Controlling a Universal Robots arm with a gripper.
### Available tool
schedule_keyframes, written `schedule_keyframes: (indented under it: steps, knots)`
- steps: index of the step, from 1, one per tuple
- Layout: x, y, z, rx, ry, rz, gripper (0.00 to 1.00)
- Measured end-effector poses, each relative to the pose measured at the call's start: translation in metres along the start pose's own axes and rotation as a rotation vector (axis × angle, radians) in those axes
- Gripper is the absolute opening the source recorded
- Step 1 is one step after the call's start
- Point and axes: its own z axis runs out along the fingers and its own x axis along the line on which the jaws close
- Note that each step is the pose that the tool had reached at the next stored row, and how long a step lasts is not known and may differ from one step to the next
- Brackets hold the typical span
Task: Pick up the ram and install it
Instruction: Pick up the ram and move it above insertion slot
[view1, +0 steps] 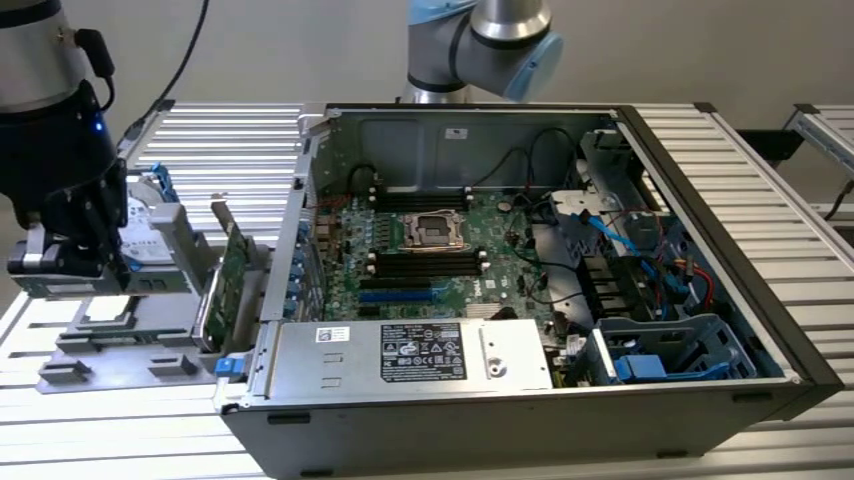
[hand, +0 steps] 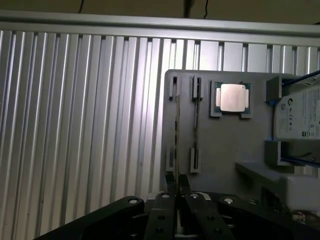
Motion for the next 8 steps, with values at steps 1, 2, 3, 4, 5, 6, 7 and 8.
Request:
schedule_keyframes:
  steps: [1,2,3,4,5,6,7,8]
  knots:
    - [0.0,-0.0028,-0.0043,-0.0015,-0.0002,0.0,0.14]
    - [0.0,-0.0057,-0.0087,-0.0031,-0.0003,0.0,0.14]
    - [0.0,-0.0086,-0.0136,-0.0051,-0.0001,0.0,0.14]
    - [0.001,-0.0115,-0.018,-0.0068,-0.0002,0.0,0.14]
    - [0.001,-0.0143,-0.0225,-0.0084,-0.0002,0.0,0.14]
    - [0.001,-0.0172,-0.0271,-0.0099,-0.0003,-0.001,0.14]
    - [0.001,-0.0202,-0.032,-0.0112,-0.0002,-0.001,0.14]
    - [0.001,-0.0236,-0.0373,-0.0123,-0.0002,-0.001,0.14]
